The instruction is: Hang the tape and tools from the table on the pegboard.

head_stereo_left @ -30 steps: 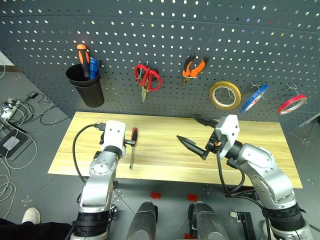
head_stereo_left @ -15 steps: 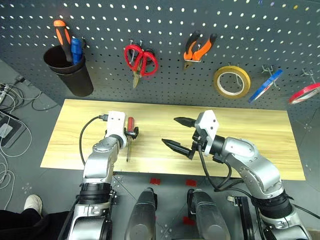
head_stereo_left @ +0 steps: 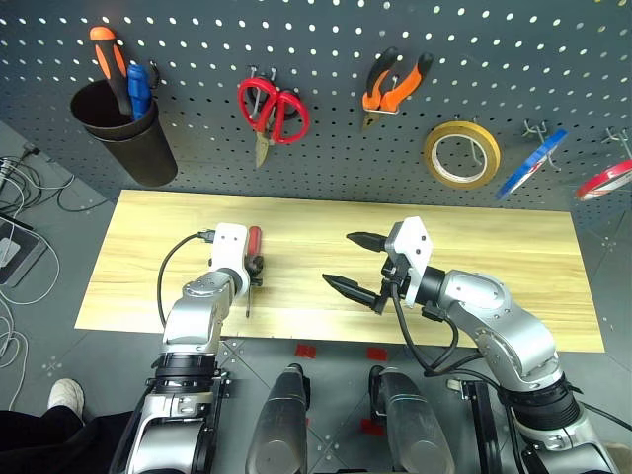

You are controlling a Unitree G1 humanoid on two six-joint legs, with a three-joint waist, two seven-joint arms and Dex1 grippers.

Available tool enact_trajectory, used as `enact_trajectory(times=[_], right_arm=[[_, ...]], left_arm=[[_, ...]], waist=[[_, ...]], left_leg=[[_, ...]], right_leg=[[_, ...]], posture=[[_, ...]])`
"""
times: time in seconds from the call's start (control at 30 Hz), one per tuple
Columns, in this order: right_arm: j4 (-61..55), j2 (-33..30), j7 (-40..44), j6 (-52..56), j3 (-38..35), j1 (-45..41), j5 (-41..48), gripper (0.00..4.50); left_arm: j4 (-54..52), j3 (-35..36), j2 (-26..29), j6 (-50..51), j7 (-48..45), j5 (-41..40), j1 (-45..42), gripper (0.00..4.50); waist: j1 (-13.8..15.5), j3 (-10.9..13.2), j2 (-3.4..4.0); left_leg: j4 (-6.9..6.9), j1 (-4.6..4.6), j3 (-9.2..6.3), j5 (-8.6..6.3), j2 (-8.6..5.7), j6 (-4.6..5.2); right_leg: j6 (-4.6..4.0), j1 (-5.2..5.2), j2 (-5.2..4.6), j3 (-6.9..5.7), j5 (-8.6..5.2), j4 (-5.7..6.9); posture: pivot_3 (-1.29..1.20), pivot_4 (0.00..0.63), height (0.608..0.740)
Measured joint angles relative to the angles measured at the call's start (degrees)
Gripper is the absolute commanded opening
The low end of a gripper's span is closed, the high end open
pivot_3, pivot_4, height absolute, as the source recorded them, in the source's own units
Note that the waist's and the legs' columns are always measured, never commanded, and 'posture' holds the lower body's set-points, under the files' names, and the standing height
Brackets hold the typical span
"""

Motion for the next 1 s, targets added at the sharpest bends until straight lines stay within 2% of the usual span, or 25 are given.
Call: enact_trajectory(times=[0.03,0.37,0.5,0.7,0.83,1.0], right_arm=[[0.00,0.00,-0.02,0.00,0.00,0.01,0.00,4.50],[2.23,0.83,-0.55,-0.69,-0.79,-0.97,0.15,4.50],[2.38,1.55,-0.49,-1.31,-1.84,-1.08,0.37,4.50],[1.58,2.90,-0.85,-1.36,-4.47,-0.04,2.91,4.50],[-0.37,4.10,-1.59,-1.25,-6.24,0.38,5.22,4.50],[-2.00,5.64,-4.16,-1.32,-8.89,0.37,6.73,4.50]], left_arm=[[-0.01,-0.16,-0.03,0.01,0.03,-0.02,-0.05,0.88],[-0.78,-2.70,1.13,-0.30,-0.34,0.73,-0.21,0.88],[-6.17,-4.92,1.90,-0.14,-0.16,1.90,2.92,0.88],[-16.39,-7.60,2.22,-1.19,2.25,5.51,6.76,0.88],[-22.86,-10.78,3.35,-5.34,3.89,9.63,10.42,0.88],[-30.42,-11.46,4.29,-12.65,8.38,15.96,14.21,0.88]], waist=[[0.01,0.00,0.00],[0.04,-0.02,-0.02],[0.04,-0.07,-0.03],[0.22,-0.44,-0.13],[0.24,-1.39,-0.16],[0.57,-3.98,-0.18]], left_leg=[[0.00,0.00,0.00,0.01,0.00,-0.01],[-0.01,-0.18,-0.01,0.14,0.00,-0.25],[0.05,-0.72,-0.06,0.27,0.02,-0.47],[0.02,-0.78,-0.07,0.34,0.00,-0.61],[-0.03,-0.79,-0.06,0.36,0.01,-0.64],[-0.11,-0.82,-0.02,0.38,-0.02,-0.67]], right_leg=[[0.00,0.00,0.00,0.00,0.00,0.00],[0.00,-0.18,-0.02,-0.03,0.00,-0.03],[0.00,-0.67,-0.03,-0.16,0.02,0.03],[-0.03,-0.66,-0.09,-0.31,0.03,-0.01],[-0.03,-0.68,-0.09,-0.31,0.04,-0.05],[-0.04,-0.69,-0.09,-0.33,0.03,-0.11]], posture=[[0.12,0.443,0.740],[0.14,0.388,0.740],[0.14,0.354,0.740],[0.16,0.298,0.740],[0.18,0.251,0.740],[0.19,0.197,0.740]])
